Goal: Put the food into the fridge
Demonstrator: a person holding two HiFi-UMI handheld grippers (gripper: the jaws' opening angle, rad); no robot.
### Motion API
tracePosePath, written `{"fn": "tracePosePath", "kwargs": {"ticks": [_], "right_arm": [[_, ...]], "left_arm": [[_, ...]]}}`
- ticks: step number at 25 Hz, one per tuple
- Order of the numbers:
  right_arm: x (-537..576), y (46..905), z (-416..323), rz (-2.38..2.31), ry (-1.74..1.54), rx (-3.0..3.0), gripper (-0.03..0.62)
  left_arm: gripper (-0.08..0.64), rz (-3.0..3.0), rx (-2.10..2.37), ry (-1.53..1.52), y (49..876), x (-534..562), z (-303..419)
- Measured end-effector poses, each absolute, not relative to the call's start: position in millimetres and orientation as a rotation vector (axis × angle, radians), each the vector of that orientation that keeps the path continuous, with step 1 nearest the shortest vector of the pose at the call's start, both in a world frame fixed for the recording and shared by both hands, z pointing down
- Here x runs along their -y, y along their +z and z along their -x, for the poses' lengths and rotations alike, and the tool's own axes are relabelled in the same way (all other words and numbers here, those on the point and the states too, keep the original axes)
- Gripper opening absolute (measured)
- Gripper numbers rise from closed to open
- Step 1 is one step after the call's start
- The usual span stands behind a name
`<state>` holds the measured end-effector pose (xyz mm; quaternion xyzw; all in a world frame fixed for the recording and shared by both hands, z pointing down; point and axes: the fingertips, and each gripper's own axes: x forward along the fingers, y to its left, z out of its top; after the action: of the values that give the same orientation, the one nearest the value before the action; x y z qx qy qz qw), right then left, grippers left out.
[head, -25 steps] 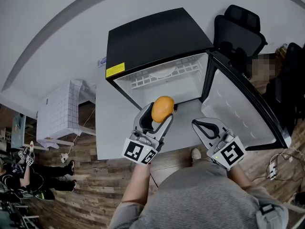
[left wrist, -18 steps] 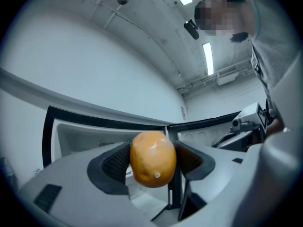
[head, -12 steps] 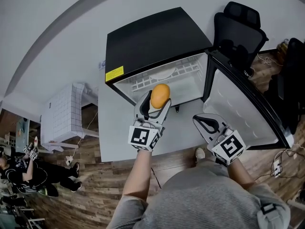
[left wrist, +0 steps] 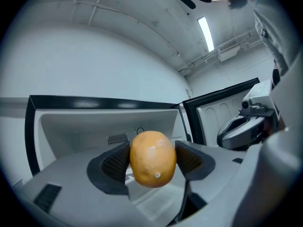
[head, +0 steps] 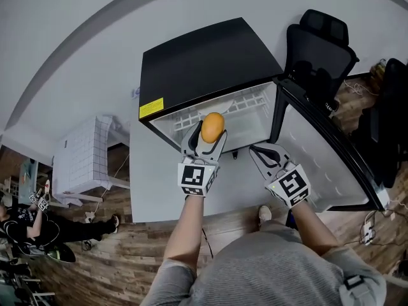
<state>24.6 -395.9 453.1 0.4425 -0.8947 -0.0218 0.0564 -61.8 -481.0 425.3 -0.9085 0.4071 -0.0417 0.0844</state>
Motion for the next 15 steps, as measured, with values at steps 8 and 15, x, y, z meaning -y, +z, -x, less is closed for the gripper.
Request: {"fn": "tracePosePath", "kwargs": {"ticks": [8, 15], "right_arm": [[425, 462, -20, -1.32, -0.033, 2.722, 0.013], [451, 440, -16, -1.345, 0.025, 2.811, 0.014]], "left_arm": [[0.308, 2.654, -1.336, -0.184, 437, 515, 66], [0.308, 2.732, -1.224, -0.048, 433, 516, 54]]}}
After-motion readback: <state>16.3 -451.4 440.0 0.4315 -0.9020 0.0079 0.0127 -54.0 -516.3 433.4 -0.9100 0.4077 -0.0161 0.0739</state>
